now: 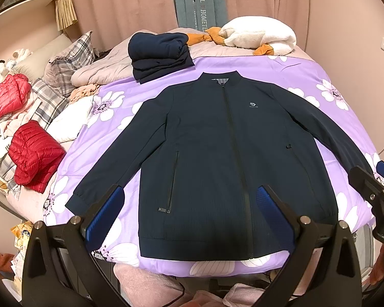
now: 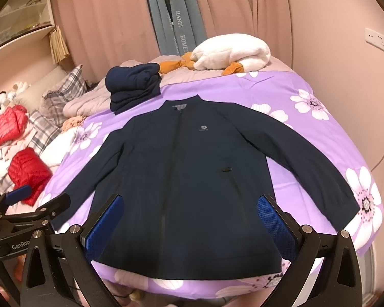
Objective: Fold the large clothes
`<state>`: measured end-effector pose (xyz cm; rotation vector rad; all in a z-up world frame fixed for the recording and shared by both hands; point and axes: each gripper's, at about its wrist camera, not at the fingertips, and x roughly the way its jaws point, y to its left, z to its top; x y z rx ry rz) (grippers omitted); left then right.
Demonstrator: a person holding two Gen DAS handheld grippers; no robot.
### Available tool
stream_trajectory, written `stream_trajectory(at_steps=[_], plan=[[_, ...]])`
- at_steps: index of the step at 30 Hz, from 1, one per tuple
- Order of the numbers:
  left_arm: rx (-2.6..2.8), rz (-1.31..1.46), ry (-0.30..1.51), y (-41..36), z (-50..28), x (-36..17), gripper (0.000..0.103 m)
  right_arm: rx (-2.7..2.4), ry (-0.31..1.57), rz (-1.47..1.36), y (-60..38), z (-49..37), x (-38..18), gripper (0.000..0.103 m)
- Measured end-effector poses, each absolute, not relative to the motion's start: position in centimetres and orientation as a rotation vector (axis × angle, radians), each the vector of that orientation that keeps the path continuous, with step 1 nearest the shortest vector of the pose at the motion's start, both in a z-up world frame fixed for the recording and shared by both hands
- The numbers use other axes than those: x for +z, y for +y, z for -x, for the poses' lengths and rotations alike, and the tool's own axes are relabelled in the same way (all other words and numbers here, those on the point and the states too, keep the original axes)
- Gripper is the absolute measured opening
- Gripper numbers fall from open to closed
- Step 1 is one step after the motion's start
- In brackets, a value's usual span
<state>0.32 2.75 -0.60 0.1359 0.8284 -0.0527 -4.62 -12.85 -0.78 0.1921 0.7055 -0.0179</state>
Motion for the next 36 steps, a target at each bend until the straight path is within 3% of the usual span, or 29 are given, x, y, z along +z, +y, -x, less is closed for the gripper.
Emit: stream_trajectory(at_steps=[26,32,36], plan=[[-0.064,-0.124,0.855,2.4,-1.2,-1.2,0.103,-0.022,0.716,-0.198,-12.5,4.1,-1.2,0.103],[-0.419,0.270,1.045,5.1,-4.3,-5.2,0.103,0.053,0.557,-0.416,-16.8,4.3,-2.6,0.103],[-0.311,0.341,1.098,7.1,-6.6,-9.4,0.103,0.082,0.517,-0.593,-20.6,4.5,-5.8,0.103]])
